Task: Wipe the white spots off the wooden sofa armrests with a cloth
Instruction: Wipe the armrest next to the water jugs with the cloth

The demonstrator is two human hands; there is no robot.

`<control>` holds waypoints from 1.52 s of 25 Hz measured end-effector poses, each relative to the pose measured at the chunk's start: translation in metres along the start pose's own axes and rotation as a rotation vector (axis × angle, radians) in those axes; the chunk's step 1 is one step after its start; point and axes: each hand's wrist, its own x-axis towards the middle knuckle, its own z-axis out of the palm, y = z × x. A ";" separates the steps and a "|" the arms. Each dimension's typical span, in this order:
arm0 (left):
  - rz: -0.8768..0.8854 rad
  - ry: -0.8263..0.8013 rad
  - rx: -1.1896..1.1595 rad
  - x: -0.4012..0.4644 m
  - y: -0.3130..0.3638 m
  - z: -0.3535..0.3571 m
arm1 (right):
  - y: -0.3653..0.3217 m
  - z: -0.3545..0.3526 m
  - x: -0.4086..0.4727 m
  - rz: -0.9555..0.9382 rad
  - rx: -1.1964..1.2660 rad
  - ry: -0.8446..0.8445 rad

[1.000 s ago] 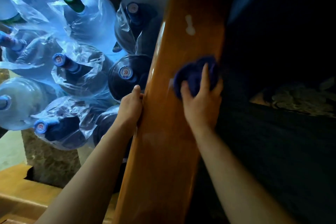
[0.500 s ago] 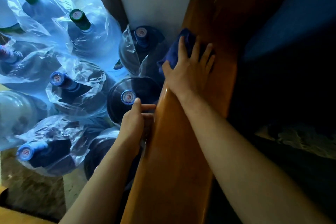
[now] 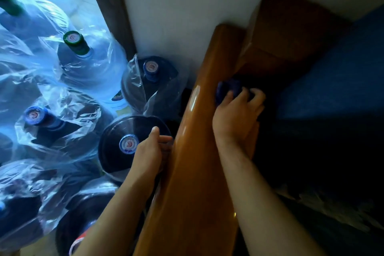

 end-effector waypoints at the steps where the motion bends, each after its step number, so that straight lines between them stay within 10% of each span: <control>1: -0.004 -0.011 -0.006 0.003 0.001 0.001 | 0.002 -0.001 -0.023 -0.159 0.026 -0.027; 5: -0.034 -0.027 -0.045 0.025 0.010 0.002 | -0.011 0.013 0.013 -0.762 0.091 -0.223; 12: -0.045 -0.124 -0.063 0.042 0.011 0.007 | -0.120 0.072 0.160 -0.117 -0.094 -0.032; 18: -0.041 -0.271 -0.041 0.060 0.052 0.014 | -0.097 0.055 0.152 -0.296 -0.047 0.074; 29: 0.052 -0.280 0.128 0.042 0.035 0.014 | -0.147 0.058 0.122 -0.981 -1.237 -0.621; 34: -0.005 -0.270 0.203 0.011 0.001 -0.008 | -0.053 0.010 0.054 -1.404 -0.464 -0.723; 38: -0.043 -0.274 0.226 -0.014 -0.028 -0.035 | -0.086 0.007 0.099 -1.180 -0.591 -0.428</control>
